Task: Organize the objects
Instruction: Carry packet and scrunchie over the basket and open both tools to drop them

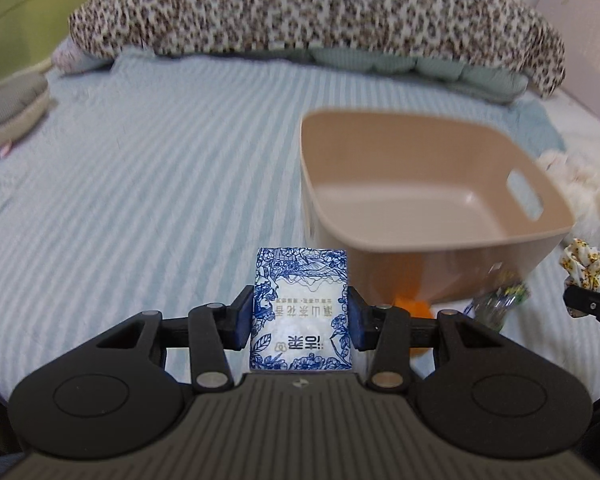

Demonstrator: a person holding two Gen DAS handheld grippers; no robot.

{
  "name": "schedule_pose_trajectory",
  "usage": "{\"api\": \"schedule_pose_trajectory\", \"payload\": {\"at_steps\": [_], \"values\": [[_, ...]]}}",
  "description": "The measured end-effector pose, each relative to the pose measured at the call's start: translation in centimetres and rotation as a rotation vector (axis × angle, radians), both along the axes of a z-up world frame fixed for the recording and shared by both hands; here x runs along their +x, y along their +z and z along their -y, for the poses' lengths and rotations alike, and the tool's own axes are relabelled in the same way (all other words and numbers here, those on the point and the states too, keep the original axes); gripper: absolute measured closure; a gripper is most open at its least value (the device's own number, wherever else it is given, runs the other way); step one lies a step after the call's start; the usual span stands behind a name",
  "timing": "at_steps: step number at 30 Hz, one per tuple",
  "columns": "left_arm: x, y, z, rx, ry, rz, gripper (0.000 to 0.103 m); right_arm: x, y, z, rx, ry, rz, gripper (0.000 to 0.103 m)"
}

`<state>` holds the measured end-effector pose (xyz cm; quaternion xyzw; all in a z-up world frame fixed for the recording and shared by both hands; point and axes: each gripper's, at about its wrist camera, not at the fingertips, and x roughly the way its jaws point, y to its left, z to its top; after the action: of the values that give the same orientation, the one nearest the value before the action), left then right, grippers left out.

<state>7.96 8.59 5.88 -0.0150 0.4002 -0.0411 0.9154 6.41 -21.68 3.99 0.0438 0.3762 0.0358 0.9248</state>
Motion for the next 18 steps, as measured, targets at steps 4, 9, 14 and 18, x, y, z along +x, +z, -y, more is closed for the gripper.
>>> {"api": "schedule_pose_trajectory", "payload": {"at_steps": [4,9,14,18], "values": [[0.1,2.5,0.8,0.002,-0.006,0.07,0.055,0.9,2.2,0.2,-0.013,0.009,0.063,0.08],[1.6,4.3,2.7,0.032,-0.026,0.125,0.055,2.5,4.0,0.1,-0.057,0.02,0.126,0.079],[3.6,4.6,5.0,0.065,-0.049,0.149,0.055,5.2,4.4,0.2,-0.04,0.027,0.133,0.079],[5.8,3.6,6.5,0.079,-0.058,0.126,0.055,7.1,3.8,-0.3,-0.055,0.042,0.126,0.079]]}}
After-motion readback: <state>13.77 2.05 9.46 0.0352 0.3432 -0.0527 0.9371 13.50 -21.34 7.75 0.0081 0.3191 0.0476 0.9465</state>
